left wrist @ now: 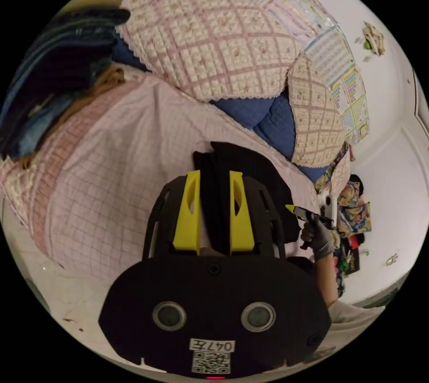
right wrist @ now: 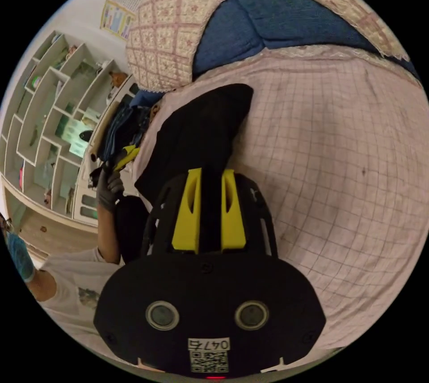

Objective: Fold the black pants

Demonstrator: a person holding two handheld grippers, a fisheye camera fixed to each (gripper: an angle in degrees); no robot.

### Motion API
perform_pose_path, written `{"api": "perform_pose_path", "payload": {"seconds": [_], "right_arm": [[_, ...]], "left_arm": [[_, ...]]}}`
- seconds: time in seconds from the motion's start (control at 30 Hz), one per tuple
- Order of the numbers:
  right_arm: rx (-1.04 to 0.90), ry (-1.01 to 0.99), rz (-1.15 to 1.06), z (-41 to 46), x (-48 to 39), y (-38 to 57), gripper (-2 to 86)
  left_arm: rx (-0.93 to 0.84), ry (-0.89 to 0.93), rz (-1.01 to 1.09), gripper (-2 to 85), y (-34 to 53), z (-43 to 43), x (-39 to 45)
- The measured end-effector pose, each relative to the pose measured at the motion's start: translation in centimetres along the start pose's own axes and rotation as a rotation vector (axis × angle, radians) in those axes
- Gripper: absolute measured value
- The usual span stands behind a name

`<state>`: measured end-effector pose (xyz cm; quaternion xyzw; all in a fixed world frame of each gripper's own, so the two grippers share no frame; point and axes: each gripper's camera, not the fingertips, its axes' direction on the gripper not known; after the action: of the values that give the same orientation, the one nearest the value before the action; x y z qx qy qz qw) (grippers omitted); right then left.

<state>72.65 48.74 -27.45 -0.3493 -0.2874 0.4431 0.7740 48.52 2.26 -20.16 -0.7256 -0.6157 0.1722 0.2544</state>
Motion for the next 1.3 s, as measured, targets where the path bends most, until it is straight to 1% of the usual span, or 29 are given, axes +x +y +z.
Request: {"api": "perform_pose_path", "payload": {"seconds": [0.03,0.1,0.17,0.2,0.23,0.27,0.3,0.33,0.37,0.4,0.47,0.53,0.57,0.63,0.7,0.73,0.77,0.8,0.9,0.97,1.0,1.03,1.07,1.1,1.17,1.2,1.27,1.3], "right_arm": [[0.009,0.041,-0.038,-0.5,-1.2,0.4,1.9],[0.044,0.163,-0.137,-1.7,-4.0,1.1,1.6],[0.061,0.412,-0.152,-2.6,-6.9,2.2,3.9],[0.081,0.497,-0.149,-2.8,-7.6,2.6,5.9],[0.124,0.648,-0.168,-3.1,-9.2,3.7,9.7],[0.158,0.73,-0.205,-3.3,-11.1,4.8,10.2],[0.17,0.739,-0.238,-3.3,-12.2,5.4,10.5],[0.187,0.693,-0.34,-3.0,-14.8,6.6,9.9],[0.182,0.592,-0.456,-2.2,-17.5,7.7,9.4],[0.173,0.528,-0.505,-1.7,-18.7,8.1,9.1],[0.078,0.313,-0.661,1.7,-22.5,9.4,8.8],[0.002,0.274,-0.749,4.9,-24.3,10.3,8.9],[-0.051,0.3,-0.794,7.0,-24.9,10.9,9.0],[-0.125,0.331,-0.83,9.2,-25.0,11.7,8.4],[-0.148,0.353,-0.84,10.0,-24.4,12.6,5.8],[-0.134,0.417,-0.843,9.9,-23.9,13.2,3.7],[-0.092,0.438,-0.858,8.8,-23.3,13.9,1.7],[-0.07,0.427,-0.854,8.0,-22.9,14.1,1.3],[0.027,0.296,-0.74,2.7,-18.9,14.0,0.2],[0.146,0.173,-0.597,-3.1,-13.4,13.3,0.0],[0.179,0.155,-0.563,-4.7,-11.8,13.2,0.0],[0.243,0.139,-0.489,-8.0,-8.1,13.0,-0.1],[0.298,0.136,-0.402,-11.5,-4.0,13.0,-0.1],[0.325,0.132,-0.358,-13.3,-1.9,13.2,-0.1],[0.44,0.111,-0.201,-20.3,6.3,15.2,-0.1],[0.467,0.112,-0.167,-21.9,8.2,16.1,-0.2],[0.552,0.155,-0.051,-27.5,15.1,20.2,-0.3],[0.562,0.179,-0.023,-28.6,16.7,21.3,-0.3]], "left_arm": [[-0.001,0.001,-0.012,9.9,0.6,0.3,-0.4],[0.058,0.007,-0.045,9.9,2.9,0.0,-1.4],[0.13,-0.013,-0.045,9.7,4.5,-1.3,-1.8],[0.171,-0.029,-0.046,9.4,5.5,-2.1,-2.2],[0.185,-0.032,-0.047,9.2,6.0,-2.4,-2.4],[0.195,-0.023,-0.055,9.1,7.0,-2.6,-3.1],[0.191,0.002,-0.065,9.1,7.9,-2.7,-3.7],[0.189,0.016,-0.07,9.0,8.4,-2.6,-4.0],[0.189,0.033,-0.078,9.0,9.2,-2.6,-4.5],[0.192,0.036,-0.082,8.9,10.0,-2.6,-4.8],[0.187,0.031,-0.086,8.9,11.1,-2.6,-5.1],[0.185,0.031,-0.089,8.7,12.2,-2.5,-5.4],[0.191,0.035,-0.089,8.7,13.1,-2.6,-5.5],[0.193,0.029,-0.084,8.6,14.1,-2.7,-5.7],[0.193,0.024,-0.084,8.6,15.4,-2.8,-6.2],[0.192,0.028,-0.086,8.6,15.7,-2.8,-6.3],[0.19,0.038,-0.094,8.5,16.2,-2.7,-6.7],[0.193,0.048,-0.108,8.5,16.8,-2.7,-7.1],[0.196,0.069,-0.137,8.5,18.2,-2.3,-7.7],[0.18,0.056,-0.16,8.6,18.9,-1.8,-7.8],[0.165,0.036,-0.176,8.6,19.3,-1.5,-7.9],[0.159,0.029,-0.182,8.6,19.5,-1.3,-7.9],[0.151,0.028,-0.185,8.6,19.8,-1.0,-7.8],[0.144,0.033,-0.186,8.6,20.2,-0.6,-7.8],[0.127,0.034,-0.189,8.6,20.5,0.1,-7.6],[0.109,0.038,-0.19,8.7,20.7,0.7,-7.3],[0.074,0.045,-0.188,9.1,20.7,1.9,-6.9],[0.043,0.038,-0.186,9.4,20.7,2.9,-6.4]]}}
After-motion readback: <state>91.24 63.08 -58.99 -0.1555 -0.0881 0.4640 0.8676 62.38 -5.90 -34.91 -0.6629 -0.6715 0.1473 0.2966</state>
